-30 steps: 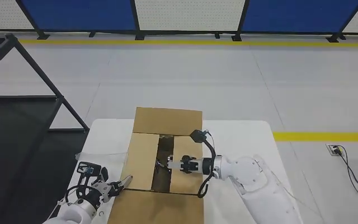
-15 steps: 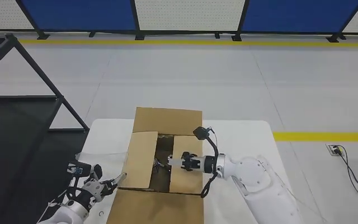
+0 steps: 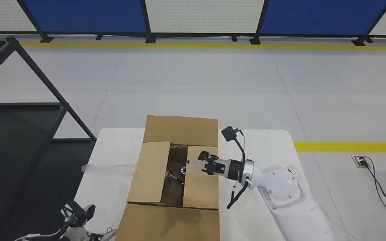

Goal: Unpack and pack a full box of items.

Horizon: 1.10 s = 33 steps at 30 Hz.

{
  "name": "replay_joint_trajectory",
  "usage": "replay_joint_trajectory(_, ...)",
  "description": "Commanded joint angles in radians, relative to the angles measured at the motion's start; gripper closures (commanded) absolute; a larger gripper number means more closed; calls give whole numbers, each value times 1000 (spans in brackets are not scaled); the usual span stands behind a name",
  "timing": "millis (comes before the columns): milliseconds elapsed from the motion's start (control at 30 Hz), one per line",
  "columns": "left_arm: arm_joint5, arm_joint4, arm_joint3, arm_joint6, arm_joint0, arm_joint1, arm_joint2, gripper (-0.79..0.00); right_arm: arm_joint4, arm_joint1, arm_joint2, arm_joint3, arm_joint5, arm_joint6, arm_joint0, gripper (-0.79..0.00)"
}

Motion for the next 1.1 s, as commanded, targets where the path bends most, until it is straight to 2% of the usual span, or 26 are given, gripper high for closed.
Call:
replay_joint_trajectory(0,-31,16,-2,-5,15,3,5,-785,0,2,4,-6,1,-2,1,-785)
replay_joint_trajectory(133,-32,-22,-11,21,20,5,21,-785,0,6,11,-16,1,-7,-2,-785)
replay_joint_trajectory(333,45,-102,-29,70,-2,3,62,-785,0,13,25,-22,1,-31,-17,-785)
replay_joint_trajectory(500,77,-203,-47,51,-12,6,64,-785,-60,19,42,-15,34,-89,-17,-785)
replay_joint_trajectory(533,93,-225,-49,51,-15,6,65,-785,-130,23,45,-23,58,-103,-9,-785)
replay_joint_trajectory(867,275,-380,-85,34,-83,7,101,-785,-130,23,46,-23,59,-110,-12,-785)
replay_joint_trajectory(1067,401,-409,-63,30,-158,5,156,-785,-124,17,55,86,75,-243,28,-785)
